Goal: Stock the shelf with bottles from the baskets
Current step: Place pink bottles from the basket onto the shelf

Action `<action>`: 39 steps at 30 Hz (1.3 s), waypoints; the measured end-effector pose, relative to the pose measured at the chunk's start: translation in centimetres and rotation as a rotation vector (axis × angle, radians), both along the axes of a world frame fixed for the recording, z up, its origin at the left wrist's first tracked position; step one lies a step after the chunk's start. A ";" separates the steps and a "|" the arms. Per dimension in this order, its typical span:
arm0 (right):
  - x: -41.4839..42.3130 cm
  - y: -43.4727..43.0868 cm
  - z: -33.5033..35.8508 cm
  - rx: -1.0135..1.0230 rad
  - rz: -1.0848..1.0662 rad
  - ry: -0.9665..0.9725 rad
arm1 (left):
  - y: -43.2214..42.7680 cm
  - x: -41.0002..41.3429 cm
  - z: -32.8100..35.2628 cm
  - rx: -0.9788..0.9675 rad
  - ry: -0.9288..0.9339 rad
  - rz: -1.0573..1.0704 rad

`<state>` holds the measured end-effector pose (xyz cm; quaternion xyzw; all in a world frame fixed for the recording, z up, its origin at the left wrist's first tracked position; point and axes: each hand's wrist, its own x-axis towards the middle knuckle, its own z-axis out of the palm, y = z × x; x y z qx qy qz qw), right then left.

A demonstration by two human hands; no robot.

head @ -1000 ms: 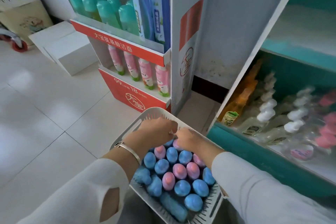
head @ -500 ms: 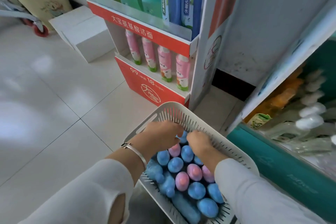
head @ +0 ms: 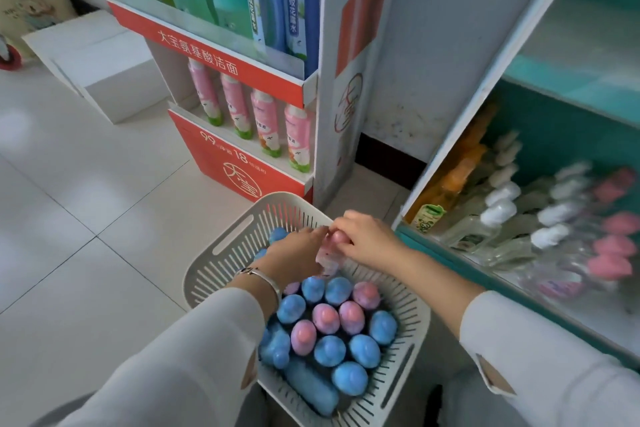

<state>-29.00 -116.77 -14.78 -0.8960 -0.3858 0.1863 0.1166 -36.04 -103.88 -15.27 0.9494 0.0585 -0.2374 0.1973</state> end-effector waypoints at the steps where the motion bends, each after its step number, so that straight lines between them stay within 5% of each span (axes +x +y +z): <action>1: 0.1 -0.4 0.8 0.062 -0.015 0.045 | -0.3 0.4 0.4 -0.020 -0.010 0.004; 4: 0.5 -1.8 3.2 0.261 -0.129 0.165 | -1.3 0.9 2.3 -0.198 -0.004 0.095; 11: 0.3 -4.6 9.8 0.817 -0.445 0.333 | -4.2 1.4 9.3 -0.550 -0.309 0.272; 15: -0.7 -6.9 14.8 0.832 -0.467 0.382 | -6.3 0.6 13.7 -0.896 -0.451 0.427; 18: -2.1 -9.9 17.4 0.795 -0.419 0.472 | -8.4 0.2 16.9 -0.984 -0.557 0.438; 22: -3.0 -13.2 19.1 0.681 -0.449 0.331 | -12.1 0.8 20.7 -0.911 -0.639 0.299; 33: 2.8 -18.9 26.4 0.999 -0.671 0.002 | -19.7 5.5 27.4 -0.706 -0.880 0.090; 39: 11.2 -18.8 27.6 0.733 -0.770 -0.135 | -19.8 11.1 28.7 -0.439 -0.751 0.108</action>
